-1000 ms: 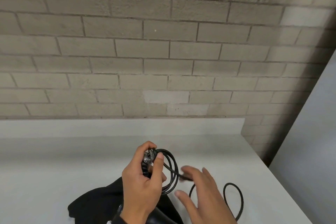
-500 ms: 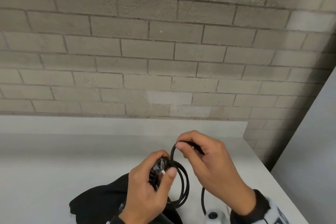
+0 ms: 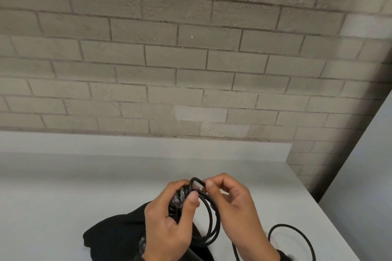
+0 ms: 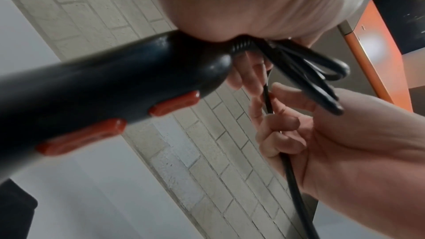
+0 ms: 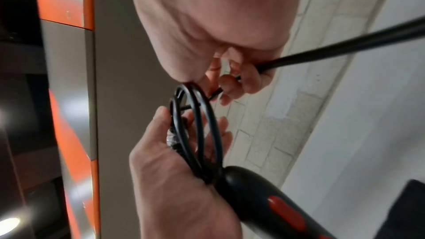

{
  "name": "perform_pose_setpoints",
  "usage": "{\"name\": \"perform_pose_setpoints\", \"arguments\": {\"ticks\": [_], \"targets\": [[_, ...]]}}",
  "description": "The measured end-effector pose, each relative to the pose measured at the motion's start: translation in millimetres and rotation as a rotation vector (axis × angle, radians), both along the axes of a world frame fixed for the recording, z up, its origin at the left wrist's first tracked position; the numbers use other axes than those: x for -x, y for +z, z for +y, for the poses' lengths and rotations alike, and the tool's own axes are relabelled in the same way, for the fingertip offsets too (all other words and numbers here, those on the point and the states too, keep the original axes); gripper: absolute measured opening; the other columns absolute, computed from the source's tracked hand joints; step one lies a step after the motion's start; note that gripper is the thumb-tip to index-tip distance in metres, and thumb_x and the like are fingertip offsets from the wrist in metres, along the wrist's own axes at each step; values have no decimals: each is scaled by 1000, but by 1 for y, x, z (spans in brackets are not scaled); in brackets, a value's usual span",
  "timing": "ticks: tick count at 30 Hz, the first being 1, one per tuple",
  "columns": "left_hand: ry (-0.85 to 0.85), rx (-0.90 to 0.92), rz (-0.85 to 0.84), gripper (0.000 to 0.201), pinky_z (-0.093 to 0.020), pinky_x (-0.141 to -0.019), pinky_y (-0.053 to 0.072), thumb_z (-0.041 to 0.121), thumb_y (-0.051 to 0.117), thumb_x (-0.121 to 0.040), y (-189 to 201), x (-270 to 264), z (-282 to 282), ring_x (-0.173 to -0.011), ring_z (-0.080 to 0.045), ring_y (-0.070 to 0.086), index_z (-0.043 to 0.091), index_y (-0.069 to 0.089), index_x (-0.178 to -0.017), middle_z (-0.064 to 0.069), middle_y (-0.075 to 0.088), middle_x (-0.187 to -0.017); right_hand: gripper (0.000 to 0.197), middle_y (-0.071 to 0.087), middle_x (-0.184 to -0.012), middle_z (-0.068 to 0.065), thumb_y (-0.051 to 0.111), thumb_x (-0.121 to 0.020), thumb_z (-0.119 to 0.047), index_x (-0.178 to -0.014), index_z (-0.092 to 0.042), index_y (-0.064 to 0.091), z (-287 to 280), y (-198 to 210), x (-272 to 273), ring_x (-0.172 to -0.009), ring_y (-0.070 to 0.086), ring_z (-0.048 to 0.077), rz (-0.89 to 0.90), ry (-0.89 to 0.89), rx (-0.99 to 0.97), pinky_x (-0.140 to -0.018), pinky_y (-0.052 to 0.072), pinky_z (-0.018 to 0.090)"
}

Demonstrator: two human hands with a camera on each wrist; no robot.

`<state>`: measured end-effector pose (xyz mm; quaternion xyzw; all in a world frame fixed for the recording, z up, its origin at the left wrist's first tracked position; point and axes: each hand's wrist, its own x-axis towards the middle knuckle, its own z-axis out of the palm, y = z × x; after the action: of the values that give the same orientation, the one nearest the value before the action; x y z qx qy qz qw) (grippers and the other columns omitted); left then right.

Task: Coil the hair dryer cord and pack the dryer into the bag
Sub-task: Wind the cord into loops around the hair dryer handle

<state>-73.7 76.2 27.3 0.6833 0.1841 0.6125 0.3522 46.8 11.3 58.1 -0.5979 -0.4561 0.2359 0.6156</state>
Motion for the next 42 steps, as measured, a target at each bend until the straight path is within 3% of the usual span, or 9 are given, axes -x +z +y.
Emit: {"name": "perform_pose_setpoints", "arguments": {"ticks": [4,8,11,16,21,27,33,37,42], "targets": [[73,87,-18,35,-25,-61,57,65,52,-89,0,-2,1,-70,-8,71,35,68,-99,14,74,-84,36,60,-62,-8,70,-72,-58,-94,-30,71,-20,-7,9,-59,52,9,15,138,48,-61,40,21],[95,146,-24,42,-41,-72,59,70,48,-87,0,-4,0,-84,-8,72,36,69,-100,16,74,-94,20,72,-80,-2,77,-77,-15,-88,-31,71,-25,-8,12,-73,67,7,16,155,124,-71,54,24],[58,219,-11,43,-50,-97,52,75,49,-81,1,-5,1,-108,-8,66,41,70,-98,16,73,-101,16,71,-77,-3,75,-79,-16,-87,-29,70,-23,-7,8,-76,66,9,-17,128,137,-80,54,35],[-1,340,-36,39,-47,-86,56,65,59,-74,3,-4,2,-93,-12,69,36,73,-94,6,74,-94,12,69,-85,-6,74,-79,-21,-86,-29,69,-19,-8,4,-83,64,9,-119,111,112,-83,52,34],[47,377,-76,27,-35,-76,53,61,61,-75,5,-9,-2,-81,-12,68,40,71,-89,6,73,-82,34,56,-104,-15,78,-68,-33,-96,-41,60,-10,-31,13,-97,56,7,-468,-247,-73,-77,40,11],[144,336,-81,35,-43,-77,56,66,57,-74,0,-12,-8,-86,-25,66,43,70,-98,-2,69,-82,16,62,-74,0,65,-87,-27,-84,-16,76,4,-49,25,-58,52,20,-954,-466,-263,-46,44,28],[135,253,-64,34,-34,-72,53,62,60,-76,1,-9,-4,-74,-25,63,39,73,-98,-2,65,-76,11,52,-67,-13,66,-84,-31,-73,-27,66,-8,-35,29,-56,50,0,-362,-148,56,-55,35,7],[107,225,-80,22,-11,-63,46,55,59,-78,5,-8,-3,-63,-12,64,39,68,-90,-6,65,-71,25,49,-51,-7,66,-90,-27,-66,-19,69,-15,2,12,-47,43,8,89,72,300,-52,37,18],[89,127,-35,16,-13,-57,45,50,58,-83,9,-10,-2,-60,-15,59,38,67,-87,4,68,-77,33,59,-71,13,61,-90,-31,-65,-9,63,-22,32,-11,-64,52,23,745,363,264,-62,45,31]]}}
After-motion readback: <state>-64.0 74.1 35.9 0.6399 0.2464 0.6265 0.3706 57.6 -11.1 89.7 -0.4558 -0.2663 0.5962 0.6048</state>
